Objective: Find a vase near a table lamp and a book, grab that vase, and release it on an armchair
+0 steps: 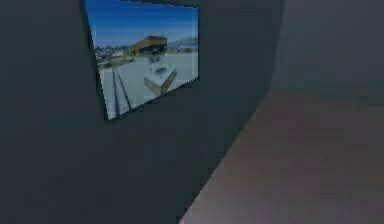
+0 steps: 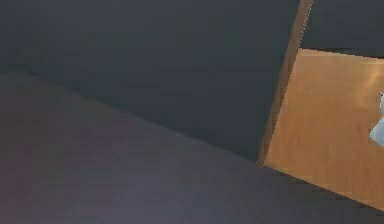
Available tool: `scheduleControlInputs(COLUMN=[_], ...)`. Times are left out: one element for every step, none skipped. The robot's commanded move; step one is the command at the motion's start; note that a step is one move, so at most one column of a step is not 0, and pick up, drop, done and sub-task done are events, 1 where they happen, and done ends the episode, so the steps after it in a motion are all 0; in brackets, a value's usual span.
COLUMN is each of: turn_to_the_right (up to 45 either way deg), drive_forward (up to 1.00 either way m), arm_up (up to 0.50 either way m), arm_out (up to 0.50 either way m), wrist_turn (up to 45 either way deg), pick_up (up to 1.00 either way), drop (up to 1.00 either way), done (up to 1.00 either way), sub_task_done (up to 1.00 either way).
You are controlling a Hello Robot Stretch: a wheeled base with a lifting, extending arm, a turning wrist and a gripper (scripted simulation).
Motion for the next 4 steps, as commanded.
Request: scheduleControlInputs(turn_to_the_right=[45.0, 45.0, 42.0, 0.0], drive_forward=[0.00, 0.00, 0.00, 1.00], arm_up=[0.00, 0.00, 0.00, 0.00], arm_out=[0.00, 0.00, 0.00, 0.00], wrist_turn=[0.0, 0.0, 0.0, 0.0], pick_up=[0.00, 0.00, 0.00, 0.00], drop=[0.00, 0.00, 0.00, 0.00], done=[0.00, 0.00, 0.00, 0.00], sub_task_done=[0.00, 0.00, 0.00, 0.00])
